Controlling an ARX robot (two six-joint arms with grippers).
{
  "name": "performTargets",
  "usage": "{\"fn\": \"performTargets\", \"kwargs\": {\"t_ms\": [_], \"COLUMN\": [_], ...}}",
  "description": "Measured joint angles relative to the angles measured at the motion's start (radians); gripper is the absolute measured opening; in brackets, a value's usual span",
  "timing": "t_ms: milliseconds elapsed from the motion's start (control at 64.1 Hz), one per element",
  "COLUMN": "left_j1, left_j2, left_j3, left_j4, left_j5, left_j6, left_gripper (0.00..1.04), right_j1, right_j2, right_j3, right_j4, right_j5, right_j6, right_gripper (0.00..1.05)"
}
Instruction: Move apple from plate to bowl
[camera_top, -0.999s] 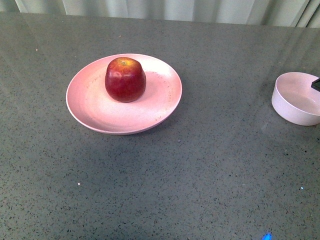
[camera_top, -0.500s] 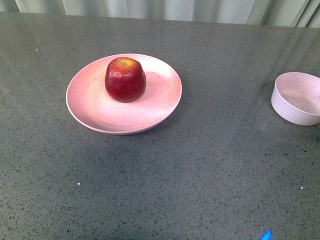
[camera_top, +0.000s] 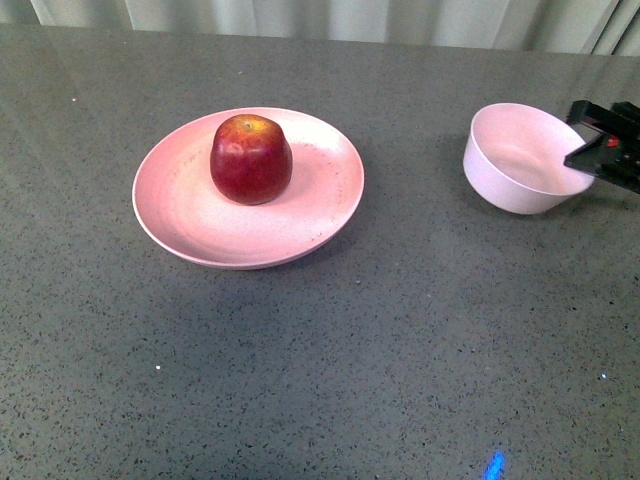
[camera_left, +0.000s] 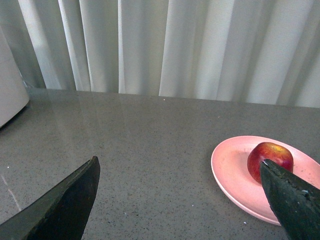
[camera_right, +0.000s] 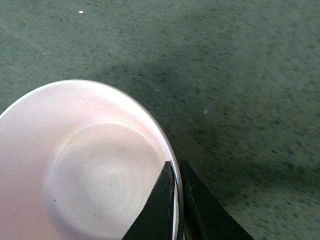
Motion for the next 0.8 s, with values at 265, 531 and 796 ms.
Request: {"fn": "performTargets", "kwargs": {"t_ms": [265, 531, 796], "left_j1": [0.000, 0.000, 0.000], "left_j2": [0.000, 0.000, 0.000], "left_j3": [0.000, 0.000, 0.000], "left_j4": [0.000, 0.000, 0.000], "left_j5": [0.000, 0.000, 0.000], "left_j6": [0.000, 0.000, 0.000], "left_gripper": [0.96, 0.96, 0.96], "right_j1": [0.078, 0.114, 0.140], "right_j2": [0.070, 0.085, 0.089], "right_j3": [0.061, 0.083, 0.083], "right_j4": [-0.042, -0.048, -0.048], "right_j5": [0.024, 0.026, 0.023], "right_j6": [0.010, 0.011, 0.010], "right_gripper": [0.02, 0.02, 0.06]}}
